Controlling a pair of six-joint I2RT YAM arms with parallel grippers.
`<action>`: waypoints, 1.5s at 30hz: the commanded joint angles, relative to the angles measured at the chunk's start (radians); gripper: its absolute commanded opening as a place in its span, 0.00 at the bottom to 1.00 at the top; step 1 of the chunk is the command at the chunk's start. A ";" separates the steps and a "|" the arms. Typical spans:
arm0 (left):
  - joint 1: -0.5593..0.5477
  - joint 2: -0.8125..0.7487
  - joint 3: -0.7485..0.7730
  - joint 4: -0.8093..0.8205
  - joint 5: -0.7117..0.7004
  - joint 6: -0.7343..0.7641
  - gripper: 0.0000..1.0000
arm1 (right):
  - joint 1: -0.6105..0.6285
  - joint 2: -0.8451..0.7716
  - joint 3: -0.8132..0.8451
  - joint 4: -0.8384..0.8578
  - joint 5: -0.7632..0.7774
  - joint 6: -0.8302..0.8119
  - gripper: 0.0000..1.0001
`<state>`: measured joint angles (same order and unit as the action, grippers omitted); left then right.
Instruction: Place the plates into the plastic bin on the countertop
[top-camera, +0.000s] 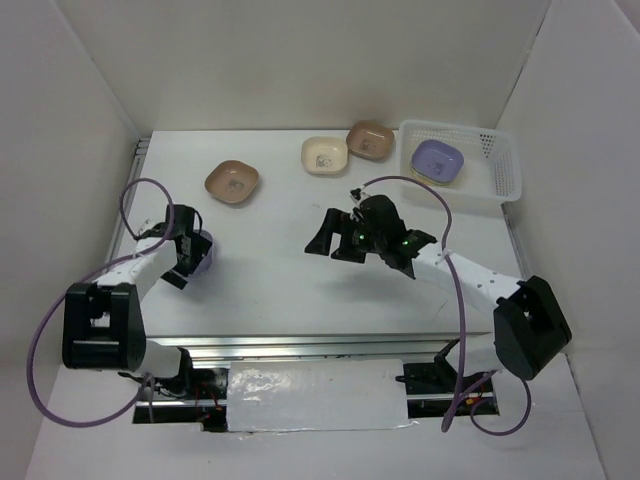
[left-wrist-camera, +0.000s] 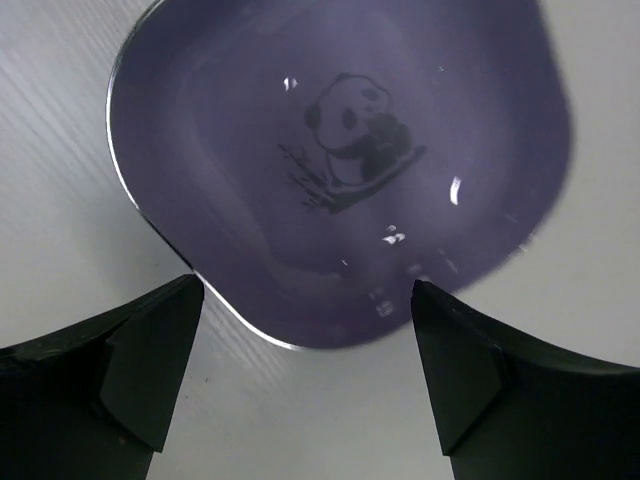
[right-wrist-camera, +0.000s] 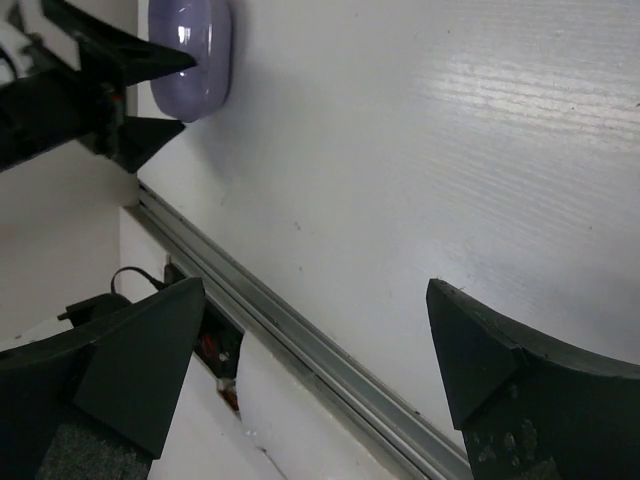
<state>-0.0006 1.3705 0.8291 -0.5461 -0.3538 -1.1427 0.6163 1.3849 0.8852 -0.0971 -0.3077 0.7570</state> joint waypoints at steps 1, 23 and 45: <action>0.030 0.076 -0.094 0.121 0.029 -0.095 0.96 | 0.017 -0.084 -0.009 0.092 0.004 -0.025 1.00; -0.283 -0.475 -0.170 0.044 0.186 0.266 0.00 | 0.164 0.449 0.647 -0.276 0.251 -0.378 1.00; -0.318 -0.352 0.206 -0.133 0.064 0.305 0.99 | -0.391 0.295 0.666 -0.432 0.541 -0.088 0.00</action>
<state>-0.3130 1.0023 0.9939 -0.6155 -0.2115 -0.8265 0.3996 1.7802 1.4502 -0.4793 0.1097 0.6132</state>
